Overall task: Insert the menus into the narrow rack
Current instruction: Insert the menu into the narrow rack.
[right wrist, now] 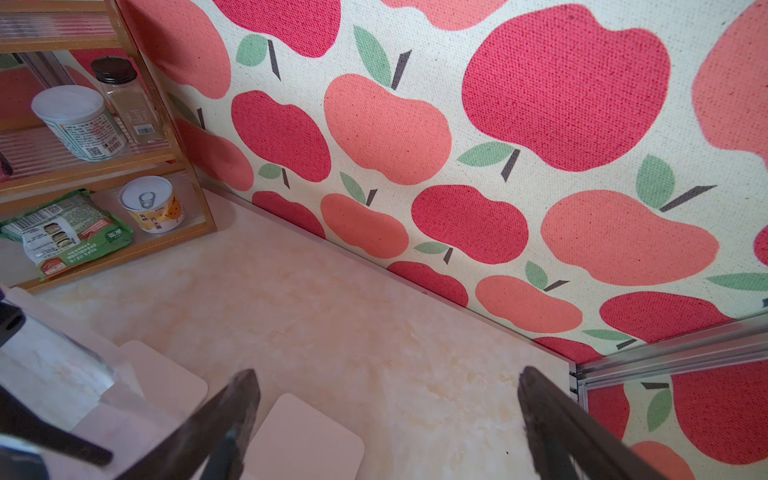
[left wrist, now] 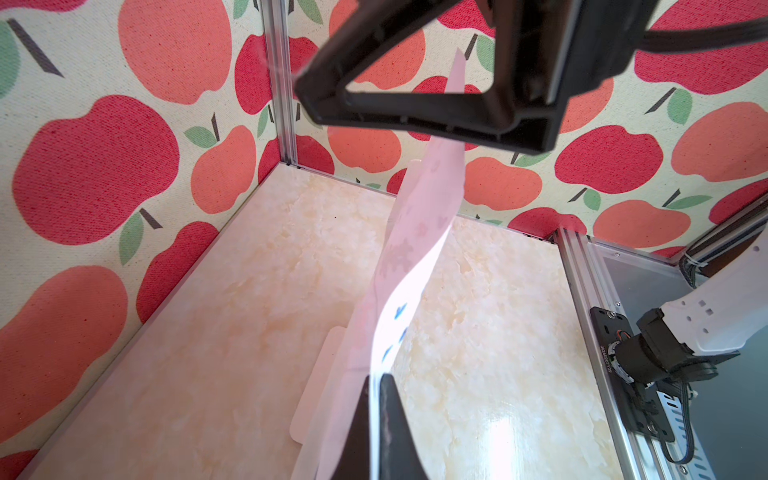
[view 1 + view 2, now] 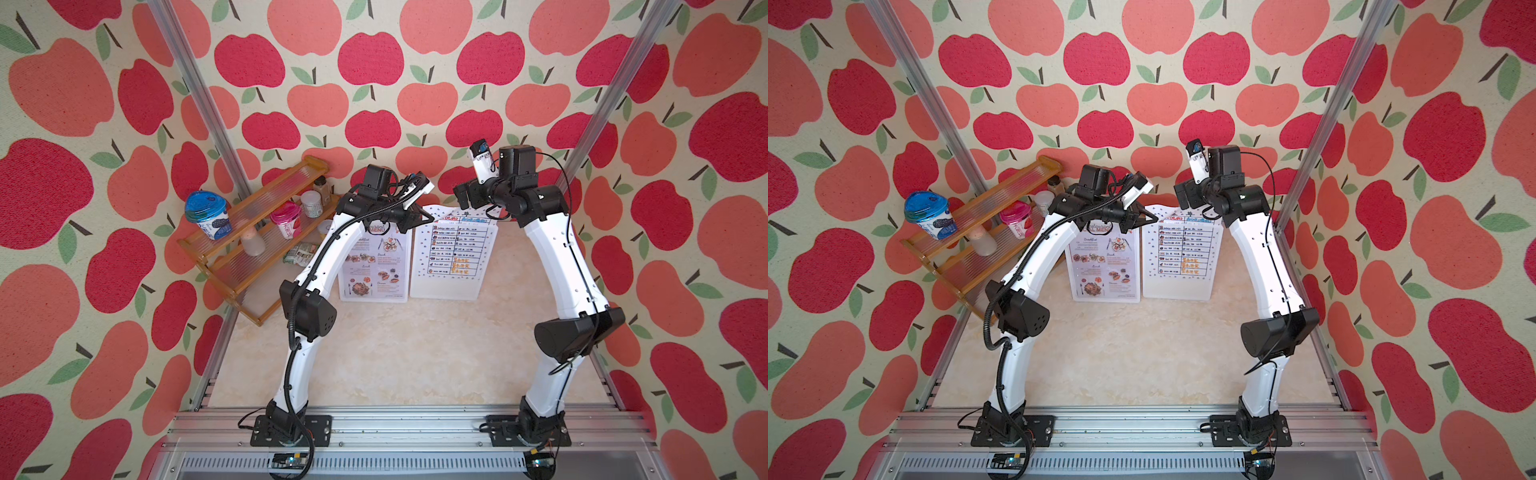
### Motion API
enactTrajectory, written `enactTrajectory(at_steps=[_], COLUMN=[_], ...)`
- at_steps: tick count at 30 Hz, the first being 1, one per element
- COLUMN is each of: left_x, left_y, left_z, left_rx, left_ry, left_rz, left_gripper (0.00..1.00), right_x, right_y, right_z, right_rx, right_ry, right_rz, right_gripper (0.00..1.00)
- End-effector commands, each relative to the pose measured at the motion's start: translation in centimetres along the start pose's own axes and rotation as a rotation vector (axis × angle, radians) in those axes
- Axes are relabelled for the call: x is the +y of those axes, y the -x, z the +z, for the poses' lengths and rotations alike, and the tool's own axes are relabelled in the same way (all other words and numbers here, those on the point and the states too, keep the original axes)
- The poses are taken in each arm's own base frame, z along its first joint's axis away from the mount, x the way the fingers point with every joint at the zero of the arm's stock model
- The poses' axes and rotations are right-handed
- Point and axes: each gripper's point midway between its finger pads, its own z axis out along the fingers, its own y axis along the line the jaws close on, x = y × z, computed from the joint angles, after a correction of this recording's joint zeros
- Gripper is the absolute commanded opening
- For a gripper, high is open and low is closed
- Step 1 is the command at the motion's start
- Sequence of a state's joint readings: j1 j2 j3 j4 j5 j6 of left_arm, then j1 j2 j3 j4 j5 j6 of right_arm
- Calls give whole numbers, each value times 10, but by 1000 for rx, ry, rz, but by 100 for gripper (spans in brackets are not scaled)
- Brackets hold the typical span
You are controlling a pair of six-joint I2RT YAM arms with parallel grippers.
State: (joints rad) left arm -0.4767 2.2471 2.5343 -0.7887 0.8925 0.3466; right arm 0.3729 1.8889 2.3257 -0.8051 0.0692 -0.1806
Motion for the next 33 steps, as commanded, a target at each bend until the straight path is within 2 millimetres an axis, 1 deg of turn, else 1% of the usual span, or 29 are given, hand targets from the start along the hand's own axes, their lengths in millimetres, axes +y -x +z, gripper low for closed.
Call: enactTrajectory(at_steps=[1, 3, 4, 5, 6, 8, 11, 17, 25, 29, 30, 32, 33], left_x=[6, 8, 9, 9, 9, 9, 9, 11, 11, 10, 10, 10, 9], left_y=[-11, -10, -8, -6, -4, 0, 3, -3, -7, -7, -6, -5, -3], left_z=[3, 1, 1, 1, -1, -1, -1, 4, 5, 5, 3, 1, 0], left_rx=[15, 12, 8, 2, -5, -16, -26, -21, -10, -7, -8, -8, -10], left_ry=[-8, 2, 4, 7, 9, 9, 8, -3, -12, -8, -5, 1, 2], left_rz=[-37, -33, -28, -25, -21, -14, -8, -23, -39, -34, -31, -25, -20], left_gripper=[8, 14, 19, 25, 29, 34, 36, 31, 31, 37, 40, 44, 50], right_x=[-1, -1, -2, -2, -2, -2, -2, -4, -6, -6, -4, -2, -1], right_y=[8, 6, 5, 5, 5, 4, 2, -2, -7, -10, -12, -15, -17], right_z=[-14, -14, -14, -15, -15, -15, -15, -13, -10, -9, -8, -7, -6], right_rx=[-32, -29, -28, -29, -30, -31, -26, -15, -4, 1, 6, 7, 9], right_ry=[-8, -15, -18, -20, -21, -23, -25, -37, -43, -41, -38, -35, -32], right_rz=[22, 21, 20, 20, 21, 20, 19, 13, 14, 21, 22, 26, 26], right_gripper=[99, 99, 99, 99, 99, 99, 99, 99, 99, 99, 99, 99, 99])
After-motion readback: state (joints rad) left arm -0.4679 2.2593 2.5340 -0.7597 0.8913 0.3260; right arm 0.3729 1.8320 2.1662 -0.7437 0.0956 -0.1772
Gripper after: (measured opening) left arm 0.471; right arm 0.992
